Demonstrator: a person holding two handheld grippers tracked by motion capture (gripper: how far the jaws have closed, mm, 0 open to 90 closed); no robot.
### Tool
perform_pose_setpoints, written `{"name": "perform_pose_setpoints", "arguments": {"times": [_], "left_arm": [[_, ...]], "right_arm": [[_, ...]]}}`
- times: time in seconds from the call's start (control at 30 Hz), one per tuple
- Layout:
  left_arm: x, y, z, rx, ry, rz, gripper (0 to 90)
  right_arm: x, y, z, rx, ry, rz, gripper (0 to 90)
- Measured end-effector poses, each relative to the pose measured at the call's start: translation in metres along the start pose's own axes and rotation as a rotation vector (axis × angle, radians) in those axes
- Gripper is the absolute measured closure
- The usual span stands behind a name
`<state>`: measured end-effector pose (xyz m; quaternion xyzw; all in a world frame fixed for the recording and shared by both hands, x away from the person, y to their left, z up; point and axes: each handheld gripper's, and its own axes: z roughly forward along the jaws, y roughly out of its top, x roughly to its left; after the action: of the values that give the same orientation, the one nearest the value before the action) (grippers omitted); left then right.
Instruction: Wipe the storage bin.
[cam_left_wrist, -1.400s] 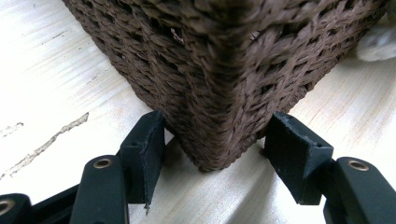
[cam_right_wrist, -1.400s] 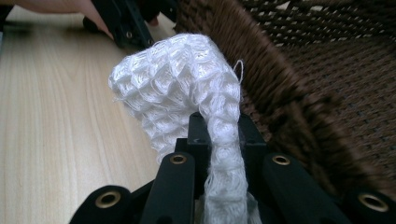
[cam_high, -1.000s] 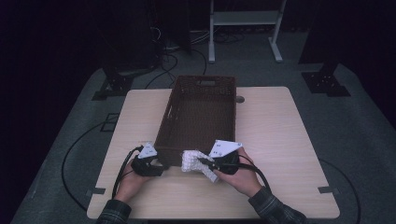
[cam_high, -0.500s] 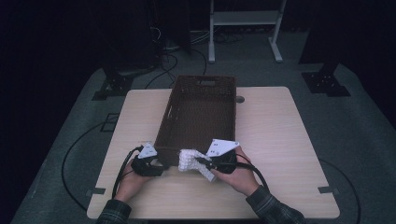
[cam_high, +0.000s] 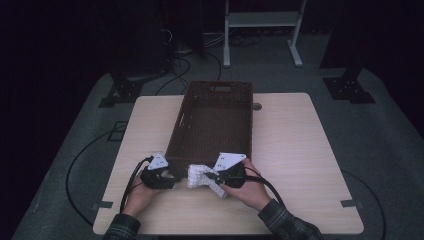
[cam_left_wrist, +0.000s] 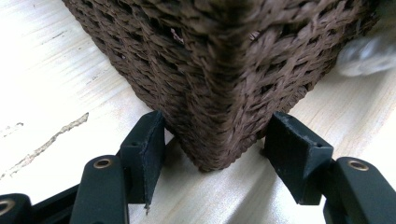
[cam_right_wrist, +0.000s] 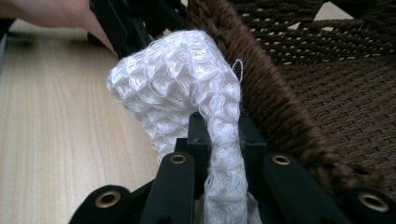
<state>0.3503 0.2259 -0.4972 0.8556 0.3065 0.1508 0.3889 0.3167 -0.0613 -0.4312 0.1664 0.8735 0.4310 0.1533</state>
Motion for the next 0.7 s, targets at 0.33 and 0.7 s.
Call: {"name": "perform_pose_setpoints", "arguments": {"times": [0.33, 0.7], "left_arm": [[0.000, 0.000, 0.000, -0.006, 0.000, -0.007, 38.0], [0.000, 0.000, 0.000, -0.005, 0.000, -0.006, 38.0]], "right_arm": [[0.002, -0.007, 0.016, 0.041, 0.015, -0.008, 79.1], [0.006, -0.013, 0.029, 0.078, 0.023, -0.017, 79.1]]}}
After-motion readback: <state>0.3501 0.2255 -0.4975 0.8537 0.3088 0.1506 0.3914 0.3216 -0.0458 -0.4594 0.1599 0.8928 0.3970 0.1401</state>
